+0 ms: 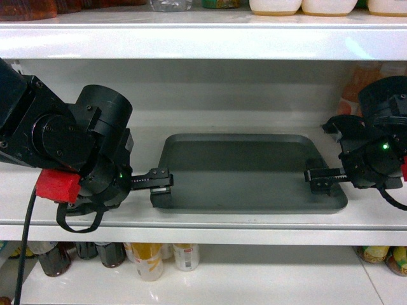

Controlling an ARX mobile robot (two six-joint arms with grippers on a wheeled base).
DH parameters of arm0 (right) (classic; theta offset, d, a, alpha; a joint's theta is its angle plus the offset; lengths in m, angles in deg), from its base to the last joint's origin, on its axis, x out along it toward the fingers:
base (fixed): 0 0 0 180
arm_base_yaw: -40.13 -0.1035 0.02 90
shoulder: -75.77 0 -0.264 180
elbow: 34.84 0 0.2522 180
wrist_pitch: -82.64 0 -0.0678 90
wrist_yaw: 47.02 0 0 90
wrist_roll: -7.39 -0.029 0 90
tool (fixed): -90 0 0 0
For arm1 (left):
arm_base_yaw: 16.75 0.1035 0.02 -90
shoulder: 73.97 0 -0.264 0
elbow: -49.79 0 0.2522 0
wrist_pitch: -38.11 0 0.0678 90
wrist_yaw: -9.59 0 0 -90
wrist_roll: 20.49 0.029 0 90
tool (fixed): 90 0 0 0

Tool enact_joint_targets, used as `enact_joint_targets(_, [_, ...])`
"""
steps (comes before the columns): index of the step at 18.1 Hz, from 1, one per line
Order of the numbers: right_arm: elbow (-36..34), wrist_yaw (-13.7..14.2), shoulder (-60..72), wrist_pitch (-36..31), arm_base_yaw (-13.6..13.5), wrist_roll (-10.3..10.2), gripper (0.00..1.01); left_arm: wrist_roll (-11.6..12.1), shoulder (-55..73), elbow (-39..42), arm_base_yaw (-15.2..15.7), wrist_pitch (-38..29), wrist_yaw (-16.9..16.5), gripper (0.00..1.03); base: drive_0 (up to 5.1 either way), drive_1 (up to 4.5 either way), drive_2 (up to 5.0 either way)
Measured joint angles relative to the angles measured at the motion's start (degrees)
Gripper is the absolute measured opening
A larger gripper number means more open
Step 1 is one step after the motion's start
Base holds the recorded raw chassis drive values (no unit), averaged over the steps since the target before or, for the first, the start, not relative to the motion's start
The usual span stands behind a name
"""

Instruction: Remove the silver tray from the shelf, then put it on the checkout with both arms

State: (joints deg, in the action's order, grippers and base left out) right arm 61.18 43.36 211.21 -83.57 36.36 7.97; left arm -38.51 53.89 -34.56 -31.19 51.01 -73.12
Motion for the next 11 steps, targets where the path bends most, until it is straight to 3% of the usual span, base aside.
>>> enact_joint_targets(2, [0.7,0.1,0.3,1.1,-0.4,0.5,0.70,0.0,0.3,-0.3,0.0,0.7,-0.6,0.98,0.0,0.00,0.0])
enact_joint_targets(4, [2.5,-0.1,0.8,4.4,-1.1,-0.1,0.34,-1.4,1.1,-1.7,-0.2,2.8,-1.7,0.64,0.0,0.00,0.0])
enact_joint_targets(7, [3.8,-0.4,1.2,6.5,-1.0,-1.6,0.09,-2.4,1.3,-2.5,-0.4,4.5,-2.8,0.39,0.0,0.00,0.0])
enact_joint_targets(11, [3.8,-1.7,1.2,6.7,-1.1,-2.8,0.04,-4.2,1.3,-1.8,-0.4,3.6,-3.7,0.10,0.0,0.00,0.0])
